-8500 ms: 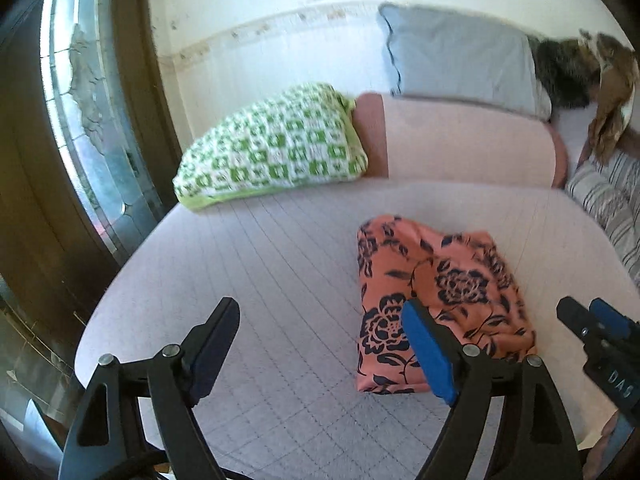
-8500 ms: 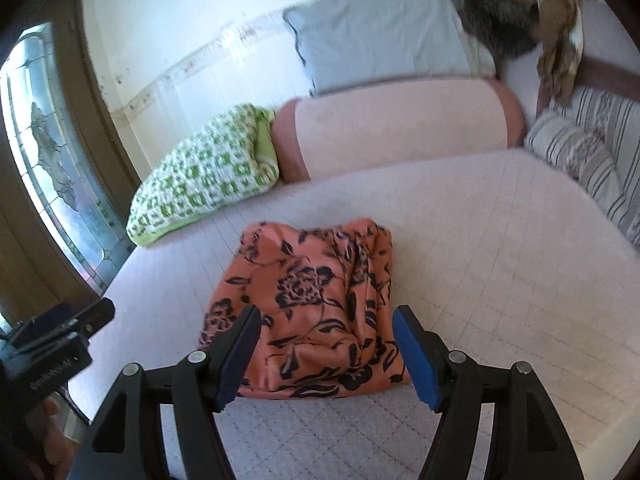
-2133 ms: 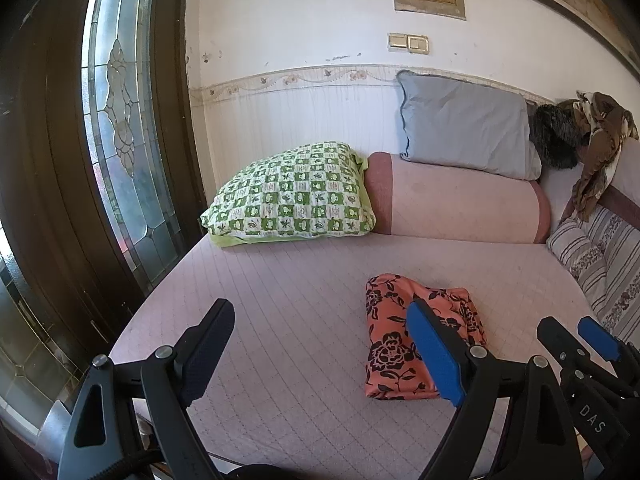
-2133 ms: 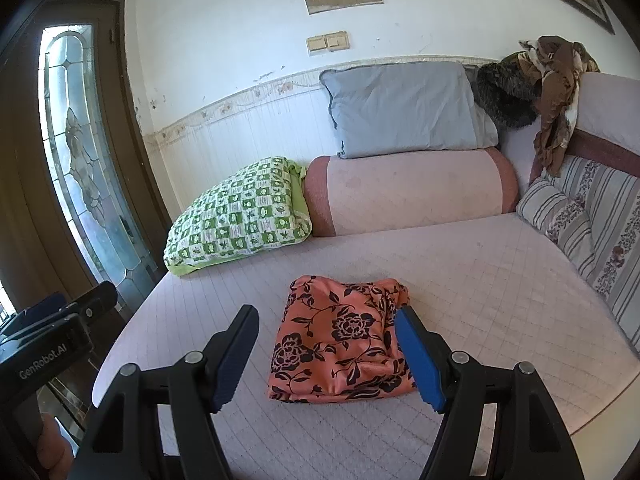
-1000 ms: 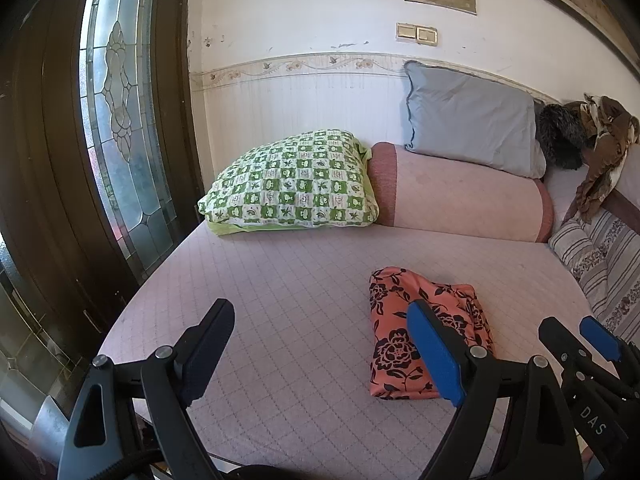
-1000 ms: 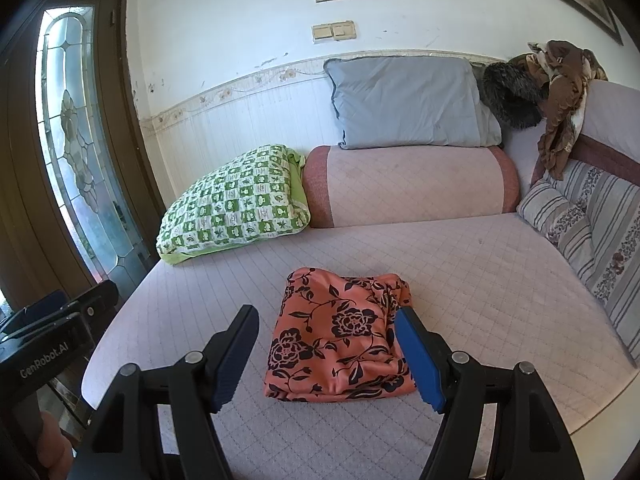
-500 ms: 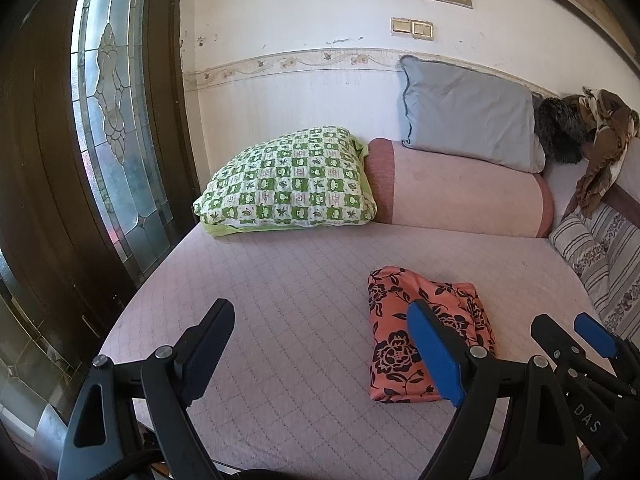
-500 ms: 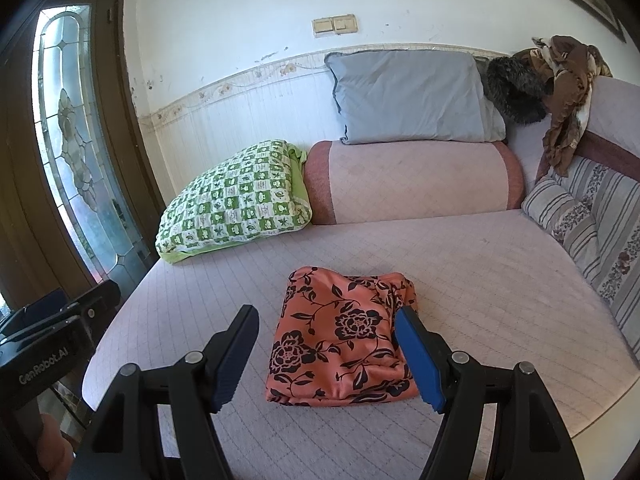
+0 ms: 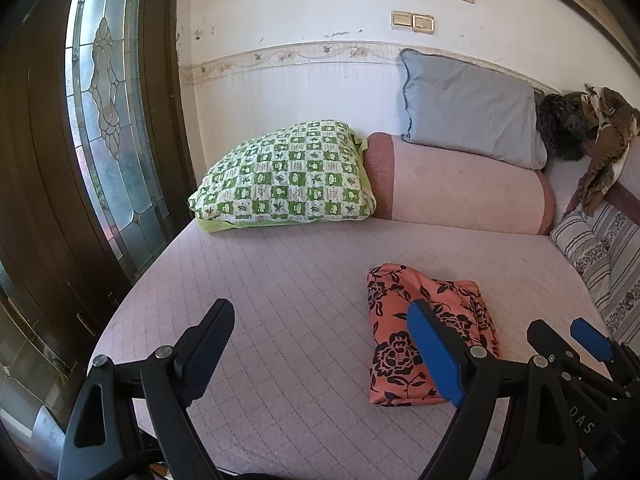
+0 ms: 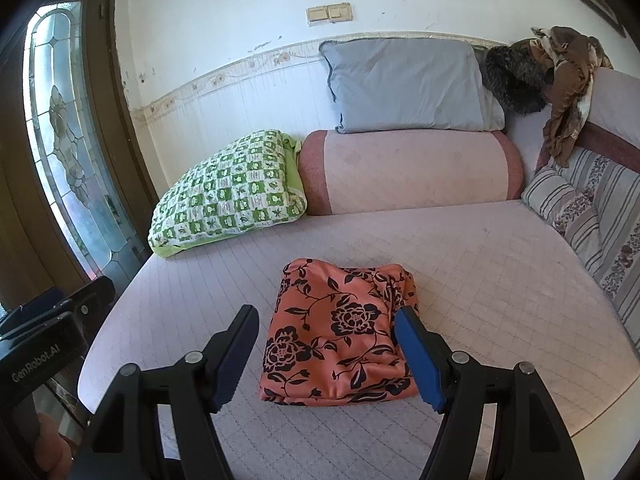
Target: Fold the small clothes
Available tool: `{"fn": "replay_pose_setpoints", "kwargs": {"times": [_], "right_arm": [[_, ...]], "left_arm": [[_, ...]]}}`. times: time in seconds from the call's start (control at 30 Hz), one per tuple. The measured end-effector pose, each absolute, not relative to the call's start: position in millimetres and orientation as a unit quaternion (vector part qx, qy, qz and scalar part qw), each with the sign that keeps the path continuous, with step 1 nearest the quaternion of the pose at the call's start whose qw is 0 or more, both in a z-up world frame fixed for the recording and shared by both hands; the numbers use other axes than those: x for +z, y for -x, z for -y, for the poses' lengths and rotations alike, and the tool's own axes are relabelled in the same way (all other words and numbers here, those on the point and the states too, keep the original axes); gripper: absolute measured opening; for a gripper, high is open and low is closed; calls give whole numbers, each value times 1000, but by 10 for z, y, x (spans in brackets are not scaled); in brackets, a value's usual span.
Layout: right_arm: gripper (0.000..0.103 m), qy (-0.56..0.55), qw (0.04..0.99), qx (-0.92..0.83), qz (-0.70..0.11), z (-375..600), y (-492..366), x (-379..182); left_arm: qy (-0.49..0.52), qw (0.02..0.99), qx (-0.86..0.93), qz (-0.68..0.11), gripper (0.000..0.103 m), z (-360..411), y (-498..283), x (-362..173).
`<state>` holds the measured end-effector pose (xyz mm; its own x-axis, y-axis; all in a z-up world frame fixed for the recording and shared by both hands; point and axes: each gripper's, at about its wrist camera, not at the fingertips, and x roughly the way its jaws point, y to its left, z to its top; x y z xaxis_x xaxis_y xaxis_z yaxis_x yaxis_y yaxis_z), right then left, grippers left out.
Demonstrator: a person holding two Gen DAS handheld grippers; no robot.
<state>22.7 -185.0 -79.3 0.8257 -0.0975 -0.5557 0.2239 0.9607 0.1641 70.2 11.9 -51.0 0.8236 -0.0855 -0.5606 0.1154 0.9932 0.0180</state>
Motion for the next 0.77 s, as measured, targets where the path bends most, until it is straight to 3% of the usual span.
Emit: {"fn": "replay_pose_setpoints", "kwargs": {"times": [0.77], "right_arm": [[74, -125, 938, -85, -312, 1932, -406, -1064]], "left_arm": [[-33, 957, -39, -287, 88, -98, -890, -663]]}}
